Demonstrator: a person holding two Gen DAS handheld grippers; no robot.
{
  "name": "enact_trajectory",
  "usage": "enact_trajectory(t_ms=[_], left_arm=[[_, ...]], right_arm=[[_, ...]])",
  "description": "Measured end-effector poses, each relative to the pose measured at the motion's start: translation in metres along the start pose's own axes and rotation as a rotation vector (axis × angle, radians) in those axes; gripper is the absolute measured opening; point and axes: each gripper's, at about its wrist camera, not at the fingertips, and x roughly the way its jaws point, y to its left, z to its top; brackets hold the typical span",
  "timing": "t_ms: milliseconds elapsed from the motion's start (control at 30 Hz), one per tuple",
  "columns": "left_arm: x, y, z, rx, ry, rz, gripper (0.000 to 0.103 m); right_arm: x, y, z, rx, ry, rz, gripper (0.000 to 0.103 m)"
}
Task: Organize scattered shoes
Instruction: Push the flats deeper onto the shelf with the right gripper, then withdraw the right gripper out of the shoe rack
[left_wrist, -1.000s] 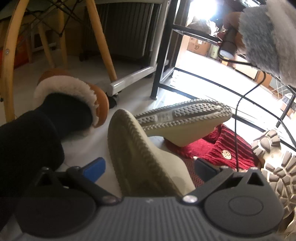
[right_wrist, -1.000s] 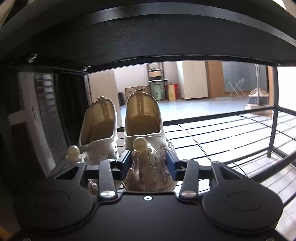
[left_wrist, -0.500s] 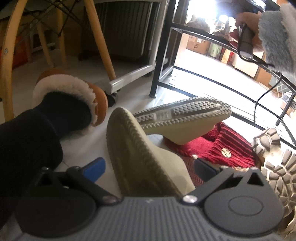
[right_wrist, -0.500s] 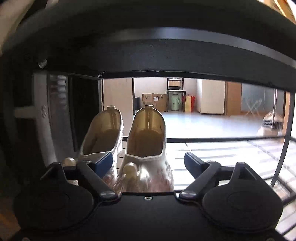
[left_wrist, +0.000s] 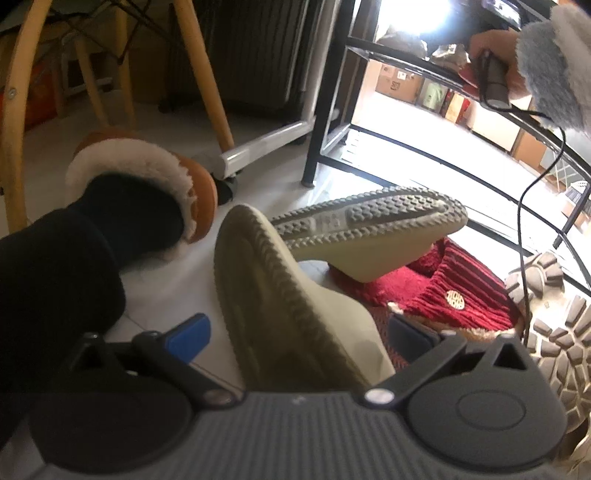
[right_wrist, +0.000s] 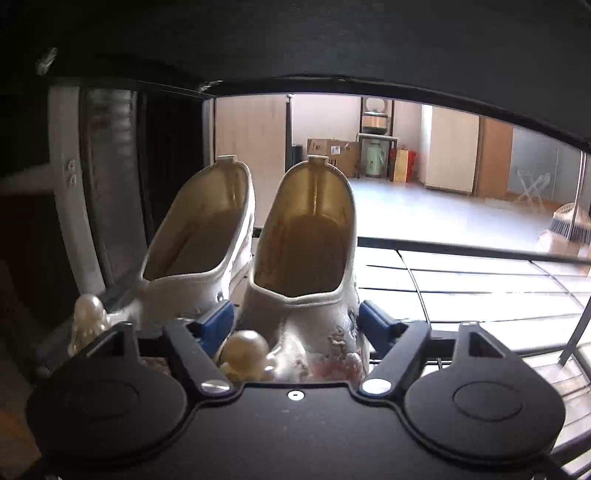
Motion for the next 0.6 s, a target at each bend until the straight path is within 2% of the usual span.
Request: enact_trajectory(t_ms=[133, 400, 500, 533, 567, 600], left_arm=[[0.0, 0.003, 0.0, -0.011, 0.005, -0.001, 0.103], [-0.002, -0.001, 0.001, 0.003, -0.003, -0.002, 0.103], [-0.005, -0.002, 0.002, 0.013, -0.016, 0.0, 0.103], [-0.007, -0.003, 0.003, 0.017, -0.023, 0.0, 0.103], [-0.008, -0.004, 0.003, 0.022, -0.029, 0.0, 0.103], [-0.01, -0.005, 0.004, 0.026, -0.036, 0.001, 0.103]], right_arm=[[-0.004, -0.001, -0.005, -0.012, -0.014, 0.018, 0.056], [-0.008, -0.002, 0.001, -0.014, 0.012, 0.026, 0.059], [-0.013, -0.005, 0.001, 0.015, 0.0, 0.007, 0.071], [-0.015, -0.005, 0.0, 0.019, -0.007, -0.003, 0.084], [-0.021, -0.004, 0.0, 0.012, -0.029, -0.032, 0.09], [-0.029, -0.002, 0.0, -0.006, -0.056, -0.062, 0.09]])
